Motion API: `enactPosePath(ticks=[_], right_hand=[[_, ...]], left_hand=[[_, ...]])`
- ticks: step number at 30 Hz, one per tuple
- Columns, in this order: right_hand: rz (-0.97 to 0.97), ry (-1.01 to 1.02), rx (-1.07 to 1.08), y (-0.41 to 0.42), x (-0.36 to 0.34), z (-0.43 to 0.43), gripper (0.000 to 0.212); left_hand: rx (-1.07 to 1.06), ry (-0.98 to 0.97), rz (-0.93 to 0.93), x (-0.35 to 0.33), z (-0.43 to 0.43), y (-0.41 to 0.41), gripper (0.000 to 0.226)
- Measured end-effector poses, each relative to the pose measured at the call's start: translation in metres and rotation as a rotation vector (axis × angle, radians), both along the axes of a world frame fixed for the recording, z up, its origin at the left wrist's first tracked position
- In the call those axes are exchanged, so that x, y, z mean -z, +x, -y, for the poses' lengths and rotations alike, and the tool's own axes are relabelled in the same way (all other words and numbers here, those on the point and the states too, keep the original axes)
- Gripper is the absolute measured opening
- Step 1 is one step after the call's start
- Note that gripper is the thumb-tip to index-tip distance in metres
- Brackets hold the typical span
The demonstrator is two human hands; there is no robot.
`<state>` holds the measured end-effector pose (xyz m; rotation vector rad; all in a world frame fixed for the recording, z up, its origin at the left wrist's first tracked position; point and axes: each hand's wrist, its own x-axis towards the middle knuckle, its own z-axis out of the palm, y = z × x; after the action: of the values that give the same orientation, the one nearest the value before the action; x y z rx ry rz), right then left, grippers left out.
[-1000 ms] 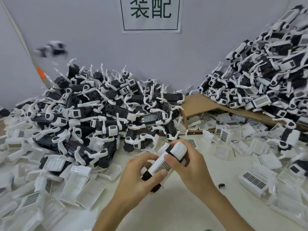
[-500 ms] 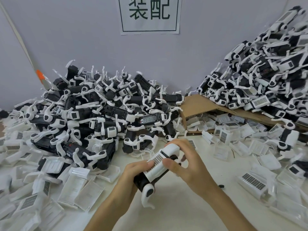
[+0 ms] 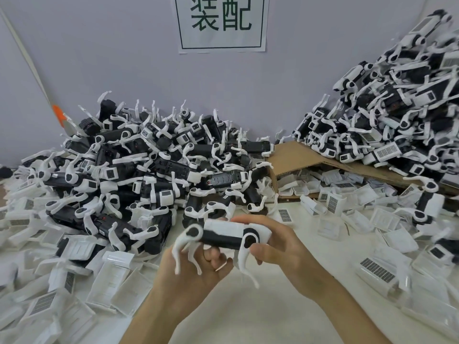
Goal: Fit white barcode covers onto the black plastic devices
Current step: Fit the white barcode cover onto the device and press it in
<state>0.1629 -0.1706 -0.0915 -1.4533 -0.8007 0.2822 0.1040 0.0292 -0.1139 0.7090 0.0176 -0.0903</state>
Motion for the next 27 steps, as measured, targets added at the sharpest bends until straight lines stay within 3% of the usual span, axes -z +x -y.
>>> enactPosePath(ticks=[6,8,10,12,15,17,19,22,25,27], right_hand=[[0.002,0.054,0.038,0.000,0.005,-0.006,0.044],[0.028,0.059,0.095,0.001,0.007,-0.006,0.037],[-0.001,0.090,0.161,0.001,0.005,-0.008,0.028],[-0.146,0.159,0.269,0.001,0.001,-0.007,0.030],[-0.392,0.302,0.511,0.012,-0.009,0.003,0.020],[-0.476,0.364,0.544,0.018,-0.015,0.015,0.018],[-0.549,0.412,0.507,0.017,-0.020,0.027,0.033],[-0.699,0.419,0.430,-0.005,-0.013,0.041,0.033],[-0.914,0.359,0.416,-0.028,0.011,0.059,0.035],[-0.886,0.253,0.456,-0.040,0.022,0.067,0.046]], left_hand=[[-0.019,-0.218,-0.093,0.000,0.002,0.004,0.025],[-0.006,-0.197,-0.103,0.001,0.003,0.005,0.031],[-0.001,0.008,-0.063,-0.001,0.005,0.007,0.039],[-0.134,0.343,0.001,0.001,0.009,0.006,0.036],[-0.537,1.198,0.214,0.012,0.007,0.006,0.028],[-0.578,1.620,0.313,0.016,0.005,0.008,0.056],[-0.462,1.800,0.225,0.021,0.006,0.011,0.083],[-0.118,2.078,0.135,0.025,0.007,0.016,0.093],[0.003,2.143,0.045,0.021,0.013,0.020,0.111],[0.038,2.186,0.034,0.022,0.016,0.021,0.114]])
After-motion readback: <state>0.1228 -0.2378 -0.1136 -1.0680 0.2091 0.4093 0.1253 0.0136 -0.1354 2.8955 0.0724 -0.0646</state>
